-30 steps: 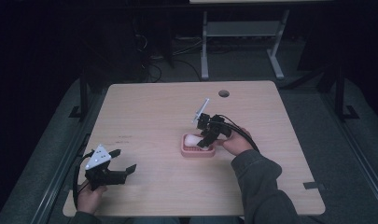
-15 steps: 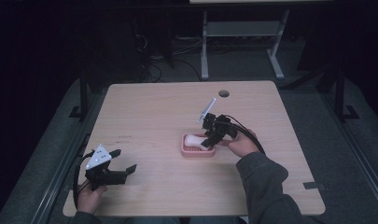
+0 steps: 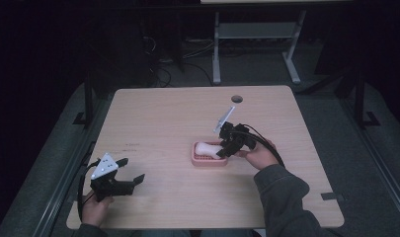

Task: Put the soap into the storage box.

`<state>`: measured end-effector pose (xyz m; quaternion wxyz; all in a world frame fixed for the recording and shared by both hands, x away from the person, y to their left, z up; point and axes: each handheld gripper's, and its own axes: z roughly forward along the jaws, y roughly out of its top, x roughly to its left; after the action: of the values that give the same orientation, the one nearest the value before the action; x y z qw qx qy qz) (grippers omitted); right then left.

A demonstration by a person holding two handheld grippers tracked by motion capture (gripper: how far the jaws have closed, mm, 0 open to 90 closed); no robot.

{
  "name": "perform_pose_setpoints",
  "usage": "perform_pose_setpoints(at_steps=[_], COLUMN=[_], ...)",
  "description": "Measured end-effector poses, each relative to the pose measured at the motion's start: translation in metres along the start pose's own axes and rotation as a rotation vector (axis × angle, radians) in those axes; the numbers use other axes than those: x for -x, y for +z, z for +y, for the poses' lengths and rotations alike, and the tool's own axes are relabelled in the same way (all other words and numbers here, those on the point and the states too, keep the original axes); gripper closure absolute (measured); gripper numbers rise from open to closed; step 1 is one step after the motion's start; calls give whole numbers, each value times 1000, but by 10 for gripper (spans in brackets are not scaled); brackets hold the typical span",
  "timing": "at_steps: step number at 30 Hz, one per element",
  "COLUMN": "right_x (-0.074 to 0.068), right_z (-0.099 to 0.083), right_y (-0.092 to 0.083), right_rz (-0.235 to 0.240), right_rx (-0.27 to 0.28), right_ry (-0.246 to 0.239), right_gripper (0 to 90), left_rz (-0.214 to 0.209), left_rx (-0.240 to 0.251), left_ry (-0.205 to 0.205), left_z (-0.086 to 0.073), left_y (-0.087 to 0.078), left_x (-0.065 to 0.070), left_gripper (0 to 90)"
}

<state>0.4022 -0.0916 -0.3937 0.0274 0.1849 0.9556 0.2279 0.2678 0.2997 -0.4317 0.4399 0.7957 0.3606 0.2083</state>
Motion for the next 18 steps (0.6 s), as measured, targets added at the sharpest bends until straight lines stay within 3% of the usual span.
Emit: perform_pose_setpoints(at_steps=[9,18], right_x=[0,0], right_z=[-10,-32], right_y=[-8,-11], right_rz=[-13,-12], right_rx=[24,35], right_ry=[13,60], right_gripper=[519,486], left_rz=[0,1], left_rx=[-1,0], left_ry=[-2,-3], left_z=[0,0], left_y=[0,1], left_x=[0,0], left_gripper=[145,145])
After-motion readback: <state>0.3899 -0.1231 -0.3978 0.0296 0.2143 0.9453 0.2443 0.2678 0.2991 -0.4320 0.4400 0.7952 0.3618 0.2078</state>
